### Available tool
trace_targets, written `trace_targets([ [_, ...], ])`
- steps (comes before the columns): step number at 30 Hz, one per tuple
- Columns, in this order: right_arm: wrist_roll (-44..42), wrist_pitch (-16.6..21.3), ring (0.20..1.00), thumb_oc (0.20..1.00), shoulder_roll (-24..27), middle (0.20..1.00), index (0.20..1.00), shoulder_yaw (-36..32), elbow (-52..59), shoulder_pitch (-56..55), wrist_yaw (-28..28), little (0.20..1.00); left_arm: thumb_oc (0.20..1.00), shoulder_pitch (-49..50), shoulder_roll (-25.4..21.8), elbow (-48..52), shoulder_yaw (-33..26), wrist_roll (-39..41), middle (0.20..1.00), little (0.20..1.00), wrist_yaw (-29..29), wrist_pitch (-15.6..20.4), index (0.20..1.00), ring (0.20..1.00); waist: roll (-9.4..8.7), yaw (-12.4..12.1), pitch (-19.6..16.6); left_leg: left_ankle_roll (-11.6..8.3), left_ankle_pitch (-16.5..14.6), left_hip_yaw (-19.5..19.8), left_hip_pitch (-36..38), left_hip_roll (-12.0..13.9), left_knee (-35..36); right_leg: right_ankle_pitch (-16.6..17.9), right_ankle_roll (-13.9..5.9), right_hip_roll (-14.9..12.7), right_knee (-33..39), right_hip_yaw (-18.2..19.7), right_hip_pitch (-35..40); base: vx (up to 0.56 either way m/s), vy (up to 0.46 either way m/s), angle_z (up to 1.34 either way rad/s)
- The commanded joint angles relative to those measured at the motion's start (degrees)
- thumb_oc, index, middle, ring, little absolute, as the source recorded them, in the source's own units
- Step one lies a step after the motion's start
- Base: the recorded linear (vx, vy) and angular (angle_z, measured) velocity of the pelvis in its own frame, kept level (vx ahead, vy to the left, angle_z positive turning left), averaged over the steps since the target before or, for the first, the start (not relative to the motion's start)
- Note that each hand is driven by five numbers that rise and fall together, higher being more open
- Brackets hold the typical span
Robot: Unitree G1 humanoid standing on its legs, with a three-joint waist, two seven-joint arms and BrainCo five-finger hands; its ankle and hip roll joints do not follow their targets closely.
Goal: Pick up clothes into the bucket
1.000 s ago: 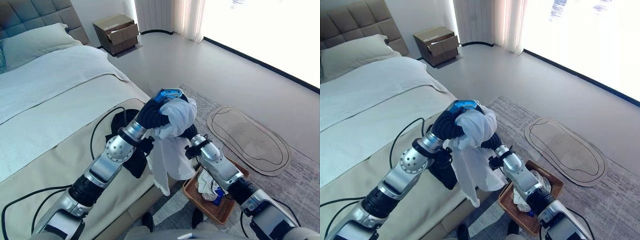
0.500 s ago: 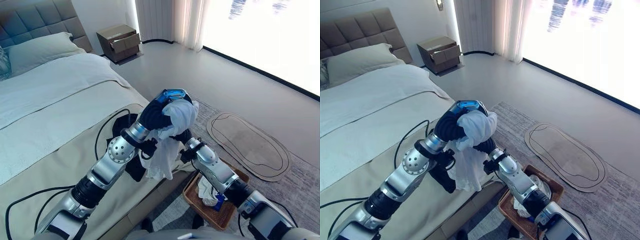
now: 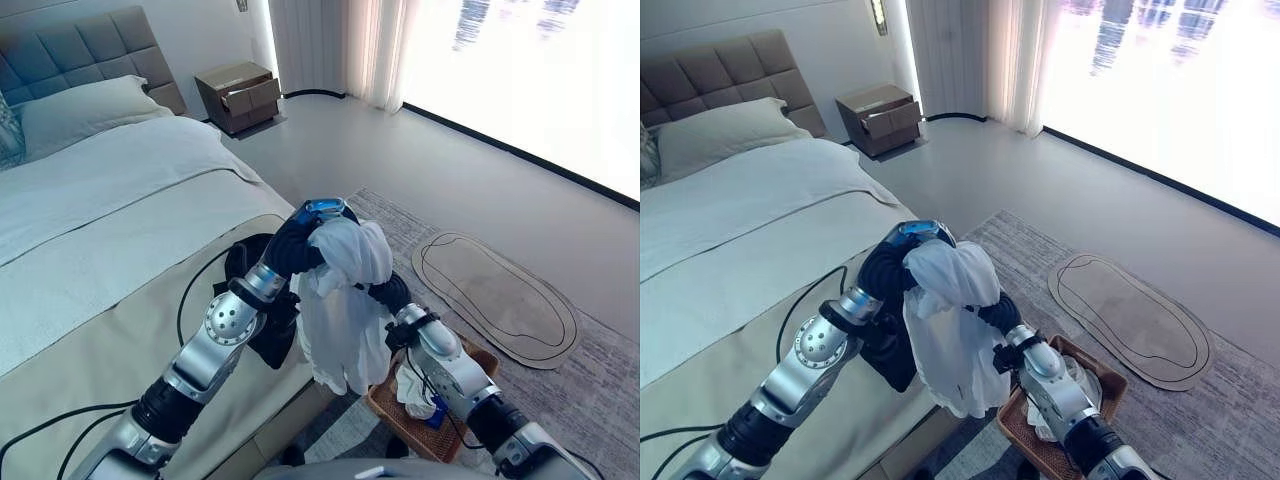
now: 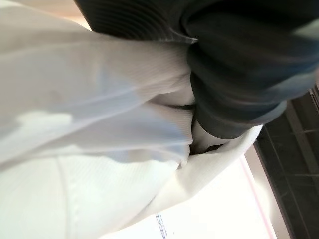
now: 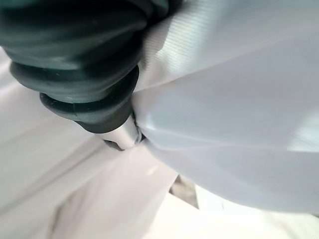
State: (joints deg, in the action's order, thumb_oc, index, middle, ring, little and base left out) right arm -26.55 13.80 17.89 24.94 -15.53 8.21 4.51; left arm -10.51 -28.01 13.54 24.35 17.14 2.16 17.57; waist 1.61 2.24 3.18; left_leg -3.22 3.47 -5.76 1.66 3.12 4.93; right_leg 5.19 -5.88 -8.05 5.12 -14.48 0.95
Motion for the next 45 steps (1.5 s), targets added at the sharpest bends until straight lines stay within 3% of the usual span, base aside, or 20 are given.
trace_targets([
  [1, -3.4, 3.3, 0.200, 0.200, -0.3, 0.200, 0.200, -4.9, 1.5, -1.4, -1.4, 0.200, 0.922, -1.1, 1.2, -0.8, -7.7, 5.1, 0.922, 0.922, -2.0, 5.4, 0.922, 0.922, -3.46, -1.0, -1.6, -1.15, -0.6, -0.3, -0.2, 2.1, -1.0, 0.1, -5.65, -4.8, -2.9, 0.3, 0.7, 0.00, 0.000, 0.00],
  [2, -3.4, 3.3, 0.200, 0.200, -0.2, 0.200, 0.200, -4.9, 1.5, -1.4, -1.4, 0.200, 1.000, -1.1, 1.3, -0.8, -7.8, 5.1, 1.000, 1.000, -2.0, 5.4, 1.000, 1.000, -3.46, -1.0, -1.6, -1.15, -0.6, -0.3, -0.2, 2.1, -1.0, 0.1, -5.64, -4.8, -2.9, 0.3, 0.7, 0.00, 0.000, 0.00],
  [12, -7.4, 5.1, 0.200, 0.200, -1.1, 0.200, 0.200, -14.6, 4.6, -9.7, -1.7, 0.200, 1.000, 12.4, 3.5, -14.3, -14.9, 2.4, 1.000, 1.000, -3.3, 4.2, 1.000, 1.000, -3.51, -0.9, -1.1, -0.90, -0.6, -0.1, -0.9, 2.0, -1.5, 0.1, -5.63, -4.7, -2.9, 0.4, 0.3, 0.00, 0.000, 0.00],
  [19, -9.6, 6.0, 0.200, 0.200, -1.8, 0.200, 0.200, -19.7, 5.1, -12.7, -1.7, 0.200, 1.000, 18.9, 3.9, -17.8, -20.3, 1.9, 1.000, 1.000, -2.9, 4.7, 1.000, 1.000, -3.46, -1.2, -0.7, -0.66, -0.7, 0.1, -1.4, 1.6, -1.7, 0.1, -5.79, -5.0, -3.0, 0.1, 0.1, 0.00, 0.000, 0.00],
  [29, -14.6, 9.4, 0.200, 0.200, -4.4, 0.200, 0.200, -28.0, 8.2, -15.3, -3.0, 0.200, 1.000, 22.4, 5.1, -17.7, -24.7, 2.0, 1.000, 1.000, -4.0, 5.8, 1.000, 1.000, -3.27, -1.0, -0.2, -0.49, -1.0, 0.2, -1.6, 1.3, -1.8, 0.1, -5.90, -5.2, -3.1, 0.0, -0.2, 0.00, 0.000, 0.00],
  [35, -7.3, 10.3, 0.200, 0.200, -2.9, 0.200, 0.200, -31.3, 8.7, -17.1, -6.9, 0.200, 1.000, 24.1, 7.1, -16.5, -29.3, 3.0, 1.000, 1.000, -6.3, 7.6, 1.000, 1.000, -3.53, -0.9, 0.0, -0.48, -1.1, 0.1, -1.6, 1.4, -1.7, 0.0, -5.83, -5.1, -3.1, 0.1, -0.3, 0.00, 0.000, 0.00],
  [45, -7.3, 13.8, 0.200, 0.200, -5.3, 0.200, 0.200, -37.6, 6.6, -17.6, -12.8, 0.200, 1.000, 25.7, 9.7, -11.5, -35.0, 4.4, 1.000, 1.000, -10.6, 11.2, 1.000, 1.000, -3.55, -0.5, 1.7, -0.47, -1.2, 0.1, -2.7, 1.6, -1.9, -0.3, -5.69, -5.0, -3.3, 0.2, -1.3, 0.00, 0.000, 0.00],
])
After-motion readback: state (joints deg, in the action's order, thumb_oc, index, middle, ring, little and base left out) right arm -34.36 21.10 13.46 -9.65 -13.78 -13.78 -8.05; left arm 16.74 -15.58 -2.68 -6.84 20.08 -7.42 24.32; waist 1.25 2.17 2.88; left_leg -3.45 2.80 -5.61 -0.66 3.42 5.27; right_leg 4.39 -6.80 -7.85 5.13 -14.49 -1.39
